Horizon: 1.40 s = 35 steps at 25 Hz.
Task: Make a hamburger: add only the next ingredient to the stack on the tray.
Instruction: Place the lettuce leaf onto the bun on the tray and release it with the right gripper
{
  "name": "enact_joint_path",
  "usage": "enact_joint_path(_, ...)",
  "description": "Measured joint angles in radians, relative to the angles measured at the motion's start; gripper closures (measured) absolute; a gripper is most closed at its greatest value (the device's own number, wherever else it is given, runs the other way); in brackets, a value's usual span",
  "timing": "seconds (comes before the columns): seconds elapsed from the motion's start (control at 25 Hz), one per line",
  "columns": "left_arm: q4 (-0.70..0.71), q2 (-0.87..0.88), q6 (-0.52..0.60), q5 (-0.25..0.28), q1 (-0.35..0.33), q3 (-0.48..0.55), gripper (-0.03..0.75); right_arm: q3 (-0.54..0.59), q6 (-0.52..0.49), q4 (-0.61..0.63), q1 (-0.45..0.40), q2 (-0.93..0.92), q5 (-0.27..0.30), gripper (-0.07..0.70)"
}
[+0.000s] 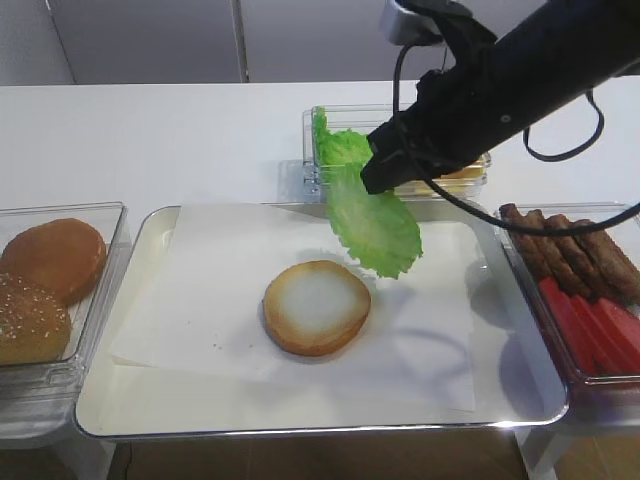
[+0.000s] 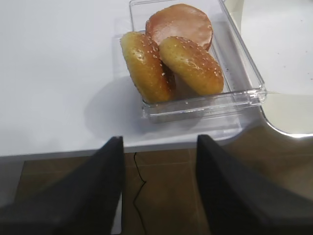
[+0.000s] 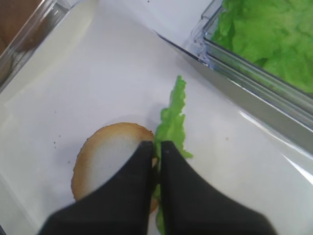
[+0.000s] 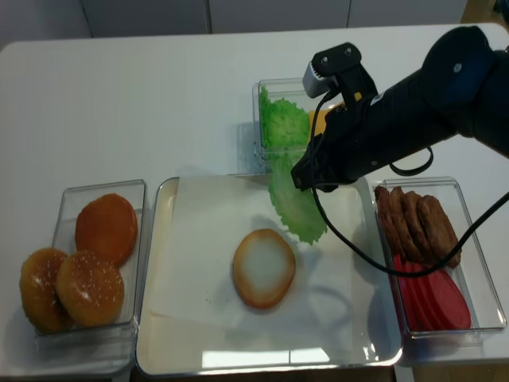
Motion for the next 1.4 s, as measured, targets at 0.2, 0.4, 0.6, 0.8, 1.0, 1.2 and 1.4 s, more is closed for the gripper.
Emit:
enact_joint_path(0.2,0.000,0.000,0.000,0.000,0.000,0.000,0.360,0.000,-0.006,0.010,0.004,0.009,0.009,0.585)
enact_joint_path(0.4,0.000,0.000,0.000,0.000,0.000,0.000,0.360,0.000,-0.007,0.015,0.059,0.012,0.023,0.585)
enact_joint_path(0.6,0.000,0.000,0.000,0.000,0.000,0.000,0.360,0.000,-0.009,0.013,0.121,0.012,0.028,0.585)
enact_joint_path(0.8,0.000,0.000,0.000,0.000,0.000,0.000,0.360,0.000,-0.009,0.005,0.137,0.034,0.037,0.585)
enact_joint_path(1.0,0.000,0.000,0.000,-0.002,0.000,0.000,0.360,0.000,-0.009,-0.001,0.138,0.063,0.044,0.585)
enact_joint_path(1.2,0.000,0.000,0.000,-0.002,0.000,0.000,0.360,0.000,-0.009,-0.020,0.138,0.085,0.065,0.585)
enact_joint_path(1.4,0.000,0.000,0.000,-0.002,0.000,0.000,0.360,0.000,-0.009,-0.052,0.138,0.089,0.076,0.585)
